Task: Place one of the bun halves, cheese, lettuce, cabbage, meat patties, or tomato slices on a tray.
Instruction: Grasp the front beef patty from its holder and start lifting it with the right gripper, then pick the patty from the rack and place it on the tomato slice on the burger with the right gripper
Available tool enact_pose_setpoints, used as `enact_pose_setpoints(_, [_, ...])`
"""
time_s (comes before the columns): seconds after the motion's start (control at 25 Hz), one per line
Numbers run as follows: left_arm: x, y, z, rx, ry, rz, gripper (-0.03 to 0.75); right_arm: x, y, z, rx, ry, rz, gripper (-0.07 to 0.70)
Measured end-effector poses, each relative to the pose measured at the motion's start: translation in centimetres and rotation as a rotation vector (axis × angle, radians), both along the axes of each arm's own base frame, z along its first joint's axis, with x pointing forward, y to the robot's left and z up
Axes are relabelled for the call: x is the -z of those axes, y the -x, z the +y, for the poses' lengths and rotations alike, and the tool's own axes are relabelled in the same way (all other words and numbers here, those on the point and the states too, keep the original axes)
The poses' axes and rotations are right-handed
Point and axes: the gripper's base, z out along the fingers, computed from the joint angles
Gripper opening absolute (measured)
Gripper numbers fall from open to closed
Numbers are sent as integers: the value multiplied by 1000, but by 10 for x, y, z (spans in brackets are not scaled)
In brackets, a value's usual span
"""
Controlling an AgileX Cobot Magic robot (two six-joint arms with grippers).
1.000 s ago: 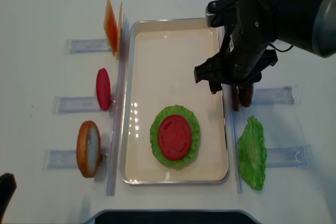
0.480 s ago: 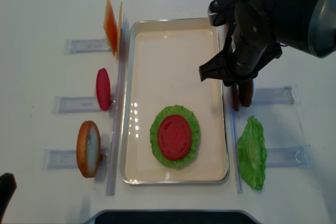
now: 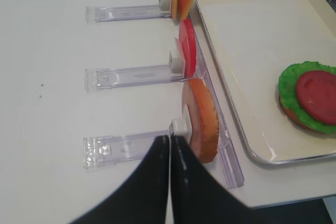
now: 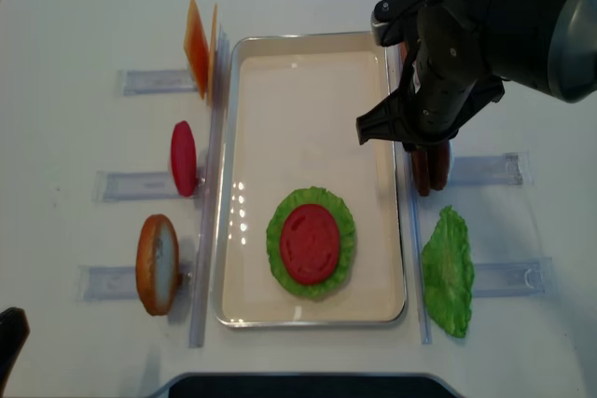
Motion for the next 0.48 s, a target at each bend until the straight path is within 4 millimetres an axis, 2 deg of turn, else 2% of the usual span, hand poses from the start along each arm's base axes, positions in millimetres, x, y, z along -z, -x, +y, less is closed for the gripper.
enact_pose_setpoints(0.16, [0,0,0,0,0,0,0,-16,6,-3,9,-34,-19,155])
enact_pose_setpoints(0.48, [0,0,0,0,0,0,0,-84,36,-16,24,-242,-122,154])
